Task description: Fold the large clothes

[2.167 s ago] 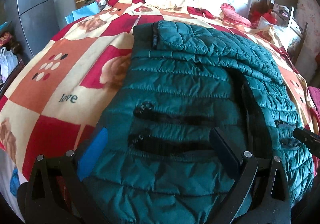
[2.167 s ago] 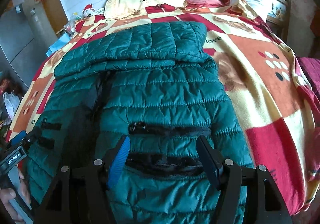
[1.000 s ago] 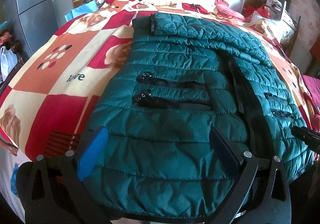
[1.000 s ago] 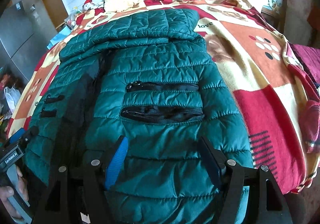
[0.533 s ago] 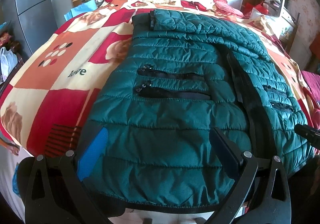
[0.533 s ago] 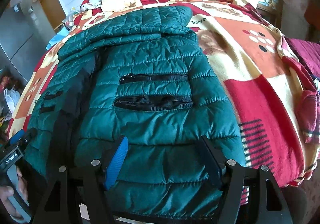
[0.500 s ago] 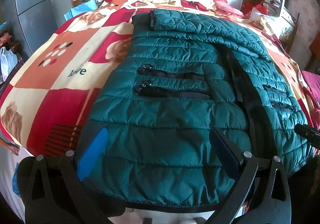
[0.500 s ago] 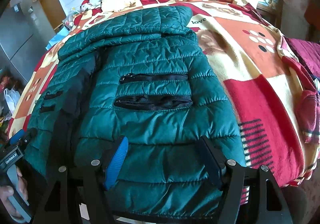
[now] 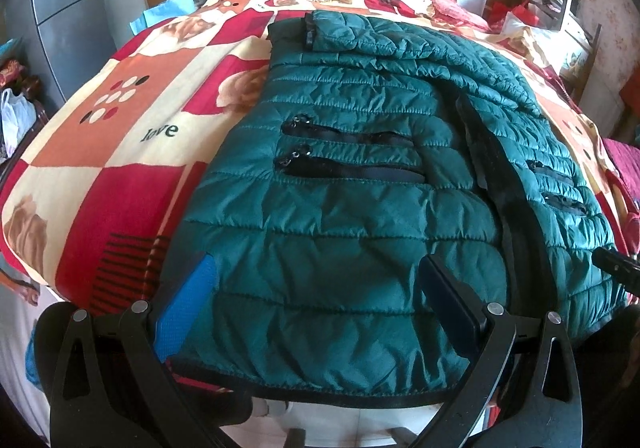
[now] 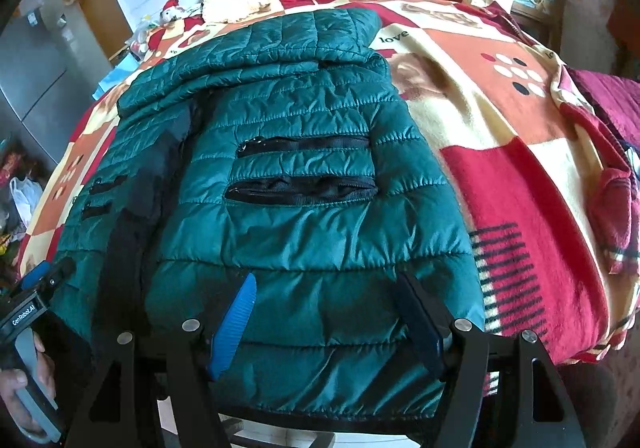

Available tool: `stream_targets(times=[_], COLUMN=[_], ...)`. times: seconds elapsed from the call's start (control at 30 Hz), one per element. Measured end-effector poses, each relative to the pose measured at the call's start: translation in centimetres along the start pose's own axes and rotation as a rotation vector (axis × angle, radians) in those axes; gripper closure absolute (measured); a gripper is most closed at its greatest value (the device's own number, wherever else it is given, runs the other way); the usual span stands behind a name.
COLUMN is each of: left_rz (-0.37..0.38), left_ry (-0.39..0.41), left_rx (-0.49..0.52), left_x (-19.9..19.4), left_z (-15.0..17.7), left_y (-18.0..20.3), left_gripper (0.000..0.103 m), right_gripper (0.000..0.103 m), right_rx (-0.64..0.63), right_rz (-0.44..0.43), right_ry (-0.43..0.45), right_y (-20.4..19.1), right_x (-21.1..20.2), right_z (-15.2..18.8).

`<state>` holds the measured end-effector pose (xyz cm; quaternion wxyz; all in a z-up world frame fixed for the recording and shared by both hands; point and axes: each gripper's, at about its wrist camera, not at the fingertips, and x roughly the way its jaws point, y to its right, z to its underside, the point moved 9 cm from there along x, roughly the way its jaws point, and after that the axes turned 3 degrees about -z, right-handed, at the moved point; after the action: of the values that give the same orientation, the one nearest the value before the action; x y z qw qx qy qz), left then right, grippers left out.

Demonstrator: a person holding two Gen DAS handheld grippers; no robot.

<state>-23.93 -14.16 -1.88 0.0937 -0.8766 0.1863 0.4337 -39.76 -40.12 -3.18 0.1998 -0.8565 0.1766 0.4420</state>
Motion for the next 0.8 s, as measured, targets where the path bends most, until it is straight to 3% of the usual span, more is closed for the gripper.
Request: stream_targets(times=[0.37,0.5,0.8], left_rz=[0.042,0.088,0.068], left_ry=[-0.037,-0.050,-0.060], left_rx=[-0.060,-0.132,-0.240], left_x=[-0.6,-1.6,-1.2], left_z=[0.7,0.9,1.0], left_y=[-2.1,-4.5,-9.8], left_gripper=[0.001,0.001,0.001], right_gripper=[0.033,0.033,0.033], right_rx=[0.014,0.029,0.094], right_rz=[-0.013,-0.035,-0.027], right_ry=[0.000,0.001,0.029], right_y=[0.5,0.8,3.9], right_x=[-0.4,-0.9,-2.3], right_z=[0.5,0.6,0.4])
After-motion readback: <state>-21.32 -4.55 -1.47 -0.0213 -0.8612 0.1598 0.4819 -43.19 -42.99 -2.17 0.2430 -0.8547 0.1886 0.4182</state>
